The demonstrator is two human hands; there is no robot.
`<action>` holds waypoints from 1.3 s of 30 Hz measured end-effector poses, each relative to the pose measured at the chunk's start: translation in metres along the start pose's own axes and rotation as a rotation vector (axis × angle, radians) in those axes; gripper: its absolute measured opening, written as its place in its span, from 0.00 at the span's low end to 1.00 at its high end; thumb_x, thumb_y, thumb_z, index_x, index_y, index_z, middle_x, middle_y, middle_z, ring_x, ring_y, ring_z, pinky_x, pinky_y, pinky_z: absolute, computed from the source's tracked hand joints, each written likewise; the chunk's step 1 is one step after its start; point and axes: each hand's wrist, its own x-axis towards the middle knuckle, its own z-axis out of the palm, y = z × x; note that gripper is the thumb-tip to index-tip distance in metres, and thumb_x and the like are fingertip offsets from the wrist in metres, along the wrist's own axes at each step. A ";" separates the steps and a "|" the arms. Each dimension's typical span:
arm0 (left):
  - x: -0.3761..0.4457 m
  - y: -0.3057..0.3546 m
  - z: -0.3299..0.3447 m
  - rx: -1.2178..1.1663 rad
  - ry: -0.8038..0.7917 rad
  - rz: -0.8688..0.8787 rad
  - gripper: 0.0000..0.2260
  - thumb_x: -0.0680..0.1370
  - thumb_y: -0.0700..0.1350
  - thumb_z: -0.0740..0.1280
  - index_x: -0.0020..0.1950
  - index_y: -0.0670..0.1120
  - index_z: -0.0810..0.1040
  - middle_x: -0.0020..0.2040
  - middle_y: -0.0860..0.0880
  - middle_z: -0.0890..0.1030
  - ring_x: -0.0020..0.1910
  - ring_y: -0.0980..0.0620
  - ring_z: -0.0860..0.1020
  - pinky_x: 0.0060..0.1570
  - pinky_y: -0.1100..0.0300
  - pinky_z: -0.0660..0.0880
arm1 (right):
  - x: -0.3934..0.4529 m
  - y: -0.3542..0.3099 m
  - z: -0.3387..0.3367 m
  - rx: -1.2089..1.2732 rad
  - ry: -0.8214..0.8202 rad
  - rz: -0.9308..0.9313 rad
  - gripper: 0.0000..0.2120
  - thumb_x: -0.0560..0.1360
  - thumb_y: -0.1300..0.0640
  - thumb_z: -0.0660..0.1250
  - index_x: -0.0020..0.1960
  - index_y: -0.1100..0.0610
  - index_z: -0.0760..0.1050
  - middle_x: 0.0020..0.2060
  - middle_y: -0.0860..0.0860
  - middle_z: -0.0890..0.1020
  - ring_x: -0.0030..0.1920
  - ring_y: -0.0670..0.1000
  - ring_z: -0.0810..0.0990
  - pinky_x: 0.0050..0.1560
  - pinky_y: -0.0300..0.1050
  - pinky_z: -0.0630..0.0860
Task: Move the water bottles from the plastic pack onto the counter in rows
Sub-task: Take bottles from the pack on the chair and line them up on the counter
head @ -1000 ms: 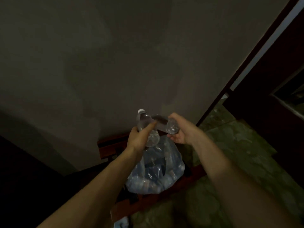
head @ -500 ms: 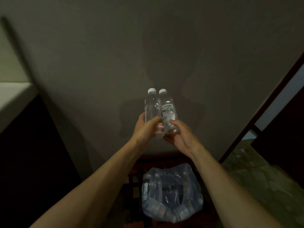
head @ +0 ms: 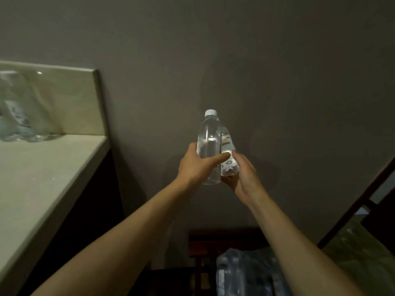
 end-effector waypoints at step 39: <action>0.017 -0.011 -0.339 0.264 0.112 0.191 0.21 0.64 0.50 0.79 0.50 0.71 0.81 0.47 0.59 0.86 0.49 0.59 0.83 0.53 0.55 0.77 | 0.015 0.091 0.274 -0.283 -0.437 -0.124 0.32 0.69 0.67 0.74 0.66 0.52 0.65 0.49 0.47 0.86 0.50 0.43 0.84 0.42 0.34 0.80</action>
